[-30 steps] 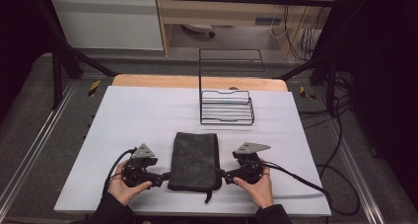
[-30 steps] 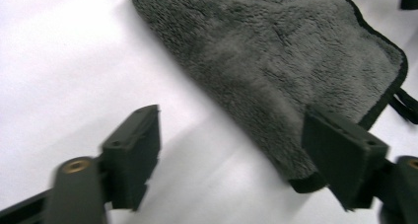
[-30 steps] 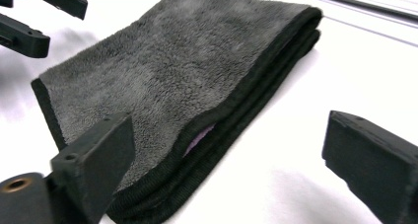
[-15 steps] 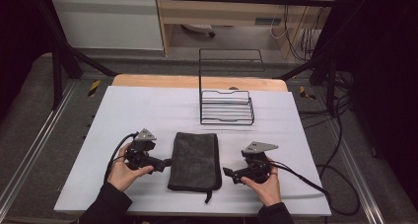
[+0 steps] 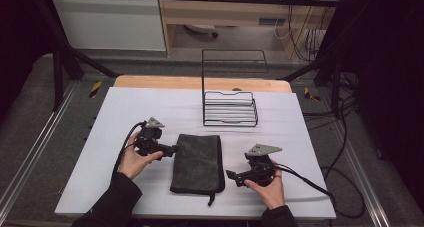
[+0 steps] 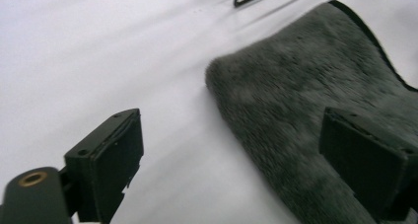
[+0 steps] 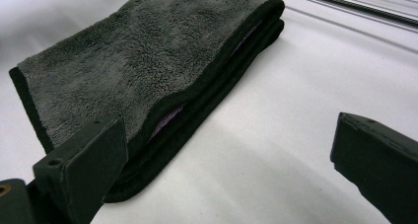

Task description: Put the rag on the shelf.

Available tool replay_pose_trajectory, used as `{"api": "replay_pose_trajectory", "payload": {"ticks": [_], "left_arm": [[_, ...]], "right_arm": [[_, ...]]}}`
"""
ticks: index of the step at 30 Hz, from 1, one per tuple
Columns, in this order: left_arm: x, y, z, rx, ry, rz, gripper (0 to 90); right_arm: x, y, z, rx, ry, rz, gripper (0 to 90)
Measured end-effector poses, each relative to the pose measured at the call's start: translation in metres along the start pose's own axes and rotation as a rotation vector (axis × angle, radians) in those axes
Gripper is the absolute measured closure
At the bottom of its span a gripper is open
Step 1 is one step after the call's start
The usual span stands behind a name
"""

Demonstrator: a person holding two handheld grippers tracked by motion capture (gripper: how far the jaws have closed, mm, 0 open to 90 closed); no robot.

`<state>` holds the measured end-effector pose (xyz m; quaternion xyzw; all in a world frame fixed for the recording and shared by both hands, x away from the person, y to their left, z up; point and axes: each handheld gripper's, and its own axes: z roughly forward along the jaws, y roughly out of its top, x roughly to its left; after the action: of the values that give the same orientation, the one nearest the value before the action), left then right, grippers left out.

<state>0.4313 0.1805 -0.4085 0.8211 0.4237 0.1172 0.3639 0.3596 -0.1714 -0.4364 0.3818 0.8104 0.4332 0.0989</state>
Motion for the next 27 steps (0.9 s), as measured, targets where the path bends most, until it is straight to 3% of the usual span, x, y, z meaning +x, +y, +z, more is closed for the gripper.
{"api": "replay_pose_trajectory", "payload": {"ticks": [7, 9, 10, 14, 18, 22, 27], "left_arm": [[0.001, 0.01, 0.02, -0.013, 0.016, -0.016, 19.1], [0.001, 0.01, 0.027, -0.007, 0.032, -0.016, 22.9], [0.001, 0.011, 0.029, -0.001, 0.034, -0.019, 30.1], [0.002, 0.009, 0.038, 0.002, 0.0, -0.044, 39.6], [0.002, 0.007, 0.044, 0.026, 0.0, -0.033, 49.0], [0.004, 0.005, 0.046, 0.034, -0.041, -0.047, 60.6], [0.004, 0.001, 0.049, 0.029, -0.06, -0.046, 67.1]], "right_arm": [[0.0, -0.001, 0.0, 0.001, -0.001, -0.001, 1.8], [0.001, -0.001, 0.0, 0.003, -0.001, 0.0, 1.8], [0.0, -0.001, 0.001, 0.003, -0.001, 0.0, 1.8], [0.0, -0.001, 0.001, 0.006, 0.0, 0.001, 1.8], [0.0, -0.001, 0.002, 0.006, -0.001, -0.006, 2.0], [0.0, -0.001, 0.002, 0.007, 0.0, -0.001, 2.2], [0.0, 0.0, 0.004, 0.008, 0.006, 0.01, 2.6]]}}
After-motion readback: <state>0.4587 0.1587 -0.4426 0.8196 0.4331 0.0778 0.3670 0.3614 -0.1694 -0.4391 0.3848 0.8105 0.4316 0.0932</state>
